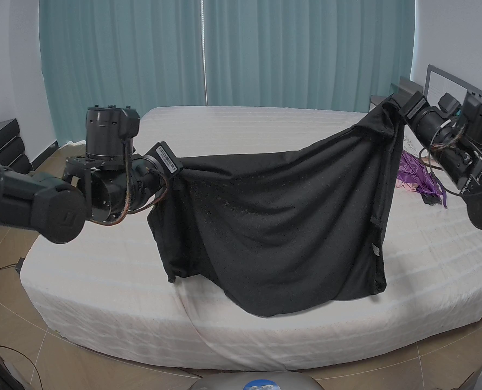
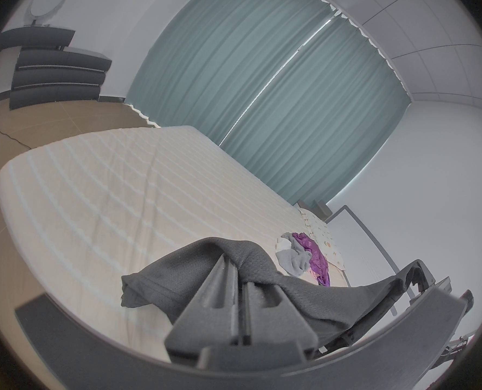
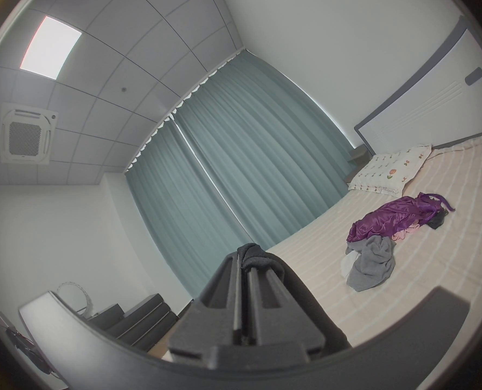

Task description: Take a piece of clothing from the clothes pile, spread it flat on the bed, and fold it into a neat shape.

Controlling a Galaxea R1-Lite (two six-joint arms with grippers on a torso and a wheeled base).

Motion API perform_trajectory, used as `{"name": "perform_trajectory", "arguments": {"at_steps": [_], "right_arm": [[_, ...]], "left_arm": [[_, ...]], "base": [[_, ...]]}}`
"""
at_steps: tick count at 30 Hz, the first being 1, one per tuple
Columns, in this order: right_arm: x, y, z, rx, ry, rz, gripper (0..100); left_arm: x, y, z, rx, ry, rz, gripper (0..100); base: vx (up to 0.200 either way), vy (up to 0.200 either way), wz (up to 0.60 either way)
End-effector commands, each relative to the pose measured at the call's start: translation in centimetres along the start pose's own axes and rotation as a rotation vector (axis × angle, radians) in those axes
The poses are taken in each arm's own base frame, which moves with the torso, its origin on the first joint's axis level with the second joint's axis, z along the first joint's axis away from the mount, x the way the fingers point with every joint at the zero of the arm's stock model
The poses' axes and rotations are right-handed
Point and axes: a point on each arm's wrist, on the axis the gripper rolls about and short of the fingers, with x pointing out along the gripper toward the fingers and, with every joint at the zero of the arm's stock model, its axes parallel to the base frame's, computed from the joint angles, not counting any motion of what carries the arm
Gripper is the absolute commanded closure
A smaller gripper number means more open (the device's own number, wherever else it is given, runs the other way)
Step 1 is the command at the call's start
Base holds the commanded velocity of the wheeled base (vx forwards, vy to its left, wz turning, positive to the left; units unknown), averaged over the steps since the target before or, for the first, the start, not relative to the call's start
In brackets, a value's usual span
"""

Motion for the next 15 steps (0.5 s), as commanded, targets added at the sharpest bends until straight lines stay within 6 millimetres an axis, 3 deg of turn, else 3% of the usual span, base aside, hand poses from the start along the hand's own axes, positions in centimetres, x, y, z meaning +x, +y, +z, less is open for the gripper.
{"name": "perform_trajectory", "arguments": {"at_steps": [1, 3, 4, 5, 6, 9, 15], "right_arm": [[3.9, -2.8, -4.1, -0.012, 0.07, -0.062, 100], [5.1, -3.7, -5.6, -0.016, 0.09, -0.078, 100], [5.1, -3.7, -5.6, -0.016, 0.09, -0.078, 100], [6.1, -4.6, -6.8, -0.018, 0.105, -0.092, 100], [6.1, -4.6, -6.8, -0.018, 0.105, -0.092, 100], [8.2, -6.8, -9.8, -0.024, 0.136, -0.129, 100], [10.0, -10.1, -14.9, -0.035, 0.185, -0.195, 100]], "left_arm": [[5.6, 2.2, -1.5, -0.012, 0.056, 0.07, 100], [7.4, 3.0, -2.0, -0.012, 0.071, 0.092, 100], [7.4, 3.0, -2.0, -0.012, 0.071, 0.092, 100], [9.0, 3.6, -2.5, -0.012, 0.077, 0.11, 100], [9.0, 3.6, -2.5, -0.012, 0.077, 0.11, 100], [11.9, 5.2, -4.1, -0.008, 0.104, 0.151, 100], [15.7, 7.3, -7.0, -0.011, 0.148, 0.197, 100]], "base": [[0.2, 0.0, 0.0], [0.2, 0.0, 0.0], [0.2, 0.0, 0.0], [0.2, 0.0, 0.0], [0.2, 0.0, 0.0], [0.2, 0.0, 0.0], [0.0, 0.0, 0.0]]}}
